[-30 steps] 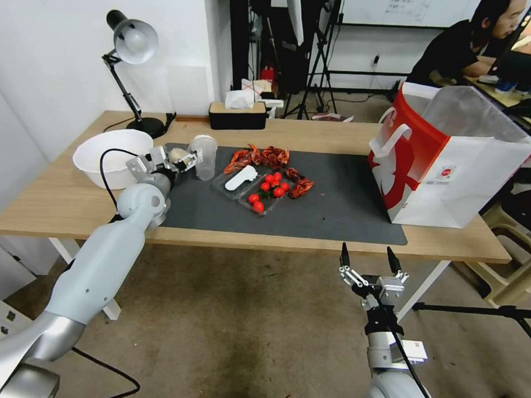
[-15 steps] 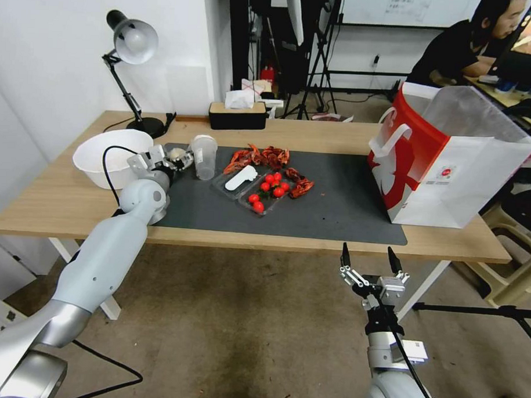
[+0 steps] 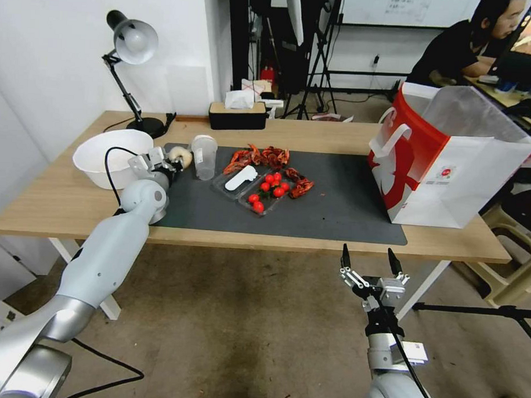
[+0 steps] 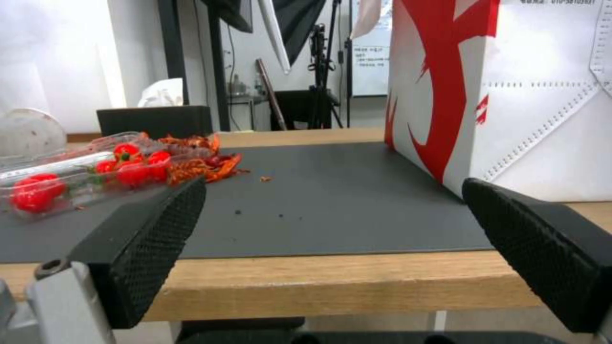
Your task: Pick up the trash from the table and place it into the takeout bag.
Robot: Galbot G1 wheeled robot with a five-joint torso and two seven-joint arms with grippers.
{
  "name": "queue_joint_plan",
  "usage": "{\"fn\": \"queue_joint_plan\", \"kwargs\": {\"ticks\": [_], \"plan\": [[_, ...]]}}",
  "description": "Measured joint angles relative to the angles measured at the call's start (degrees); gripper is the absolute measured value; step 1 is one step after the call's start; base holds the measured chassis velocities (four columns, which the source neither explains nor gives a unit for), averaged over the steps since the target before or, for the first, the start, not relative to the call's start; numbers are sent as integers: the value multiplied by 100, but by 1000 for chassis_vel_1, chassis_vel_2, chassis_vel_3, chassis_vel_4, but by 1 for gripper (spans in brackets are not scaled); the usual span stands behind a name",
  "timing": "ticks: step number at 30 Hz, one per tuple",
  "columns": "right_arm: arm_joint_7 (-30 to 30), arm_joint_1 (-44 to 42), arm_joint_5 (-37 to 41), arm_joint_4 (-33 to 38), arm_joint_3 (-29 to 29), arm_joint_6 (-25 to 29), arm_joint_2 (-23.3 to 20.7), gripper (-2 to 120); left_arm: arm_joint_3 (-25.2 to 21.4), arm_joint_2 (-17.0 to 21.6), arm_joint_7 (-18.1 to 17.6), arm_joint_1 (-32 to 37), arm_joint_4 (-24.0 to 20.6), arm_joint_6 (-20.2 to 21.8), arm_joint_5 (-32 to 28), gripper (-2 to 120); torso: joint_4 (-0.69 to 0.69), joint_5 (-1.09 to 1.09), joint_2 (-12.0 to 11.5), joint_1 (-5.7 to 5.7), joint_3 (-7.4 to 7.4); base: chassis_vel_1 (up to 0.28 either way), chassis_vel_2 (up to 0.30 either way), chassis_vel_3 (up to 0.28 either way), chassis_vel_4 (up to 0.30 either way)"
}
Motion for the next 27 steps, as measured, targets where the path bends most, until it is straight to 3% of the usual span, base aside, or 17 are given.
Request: {"fn": "queue_joint_plan", "kwargs": {"ticks": [2,15,21,27], "plan": [[2,2,0,-5,0,0,-1,100,0,3,45,17,-3,-14,37,3,0,-1,0,0,0,0,0,0,0],[10,19,1,-12,2,0,9,100,4,140,262,32,-385,-247,216,3,1,-1,0,1,1,0,0,0,0],[10,22,-4,-3,-3,-1,23,100,159,296,392,-124,-1012,-316,84,3,0,0,0,0,0,0,0,0,0],[10,20,-16,32,-5,-10,34,100,743,413,439,-610,-1513,-319,-192,2,1,0,-1,1,1,0,0,0,0]]}}
